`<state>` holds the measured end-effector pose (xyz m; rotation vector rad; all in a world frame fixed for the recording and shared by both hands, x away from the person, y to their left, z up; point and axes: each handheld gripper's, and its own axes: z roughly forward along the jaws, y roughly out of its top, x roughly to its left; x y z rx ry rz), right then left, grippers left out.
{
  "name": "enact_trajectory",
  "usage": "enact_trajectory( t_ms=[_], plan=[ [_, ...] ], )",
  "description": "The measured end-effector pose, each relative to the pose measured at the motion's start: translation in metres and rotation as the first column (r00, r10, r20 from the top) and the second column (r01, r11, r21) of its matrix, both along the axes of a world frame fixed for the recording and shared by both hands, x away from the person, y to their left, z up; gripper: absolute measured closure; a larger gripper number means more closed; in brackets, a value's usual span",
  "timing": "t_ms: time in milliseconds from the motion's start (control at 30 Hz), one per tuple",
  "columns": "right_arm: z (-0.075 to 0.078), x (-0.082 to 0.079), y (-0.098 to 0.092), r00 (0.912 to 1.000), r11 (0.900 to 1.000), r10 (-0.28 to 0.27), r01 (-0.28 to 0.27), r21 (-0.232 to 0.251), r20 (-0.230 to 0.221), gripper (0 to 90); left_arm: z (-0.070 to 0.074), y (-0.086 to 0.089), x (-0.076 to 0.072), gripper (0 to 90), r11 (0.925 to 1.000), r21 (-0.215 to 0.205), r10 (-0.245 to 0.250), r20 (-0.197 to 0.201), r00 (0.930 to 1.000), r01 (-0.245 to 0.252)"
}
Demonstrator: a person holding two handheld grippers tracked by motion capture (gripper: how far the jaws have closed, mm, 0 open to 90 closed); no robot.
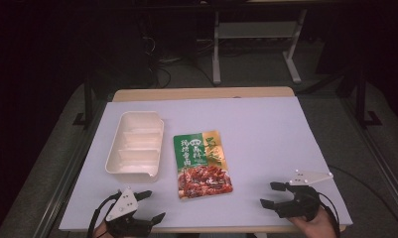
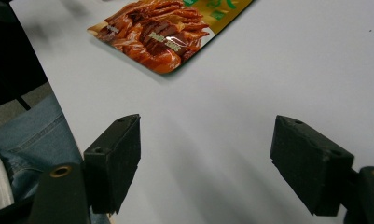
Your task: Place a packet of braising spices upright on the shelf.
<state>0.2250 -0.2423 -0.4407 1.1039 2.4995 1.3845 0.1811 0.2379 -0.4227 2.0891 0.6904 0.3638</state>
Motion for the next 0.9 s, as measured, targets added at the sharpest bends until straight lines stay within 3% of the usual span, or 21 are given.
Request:
enact_trajectory(
  t_ms=[167,900],
  plan=[
    [-0.002,0.0,0.003,0.9998,0.999,0.018,-0.018,-0.027,0.001,23.3,0.0,0.0,0.001,23.1,1.0,0.0,0.002,-0.002,1.0,-0.002],
    [-0.002,0.004,0.008,0.9994,0.999,0.029,-0.03,-0.023,-0.016,22.2,0.001,-0.011,0.003,29.1,0.9997,0.018,-0.016,0.008,0.9998,0.016]
  ],
)
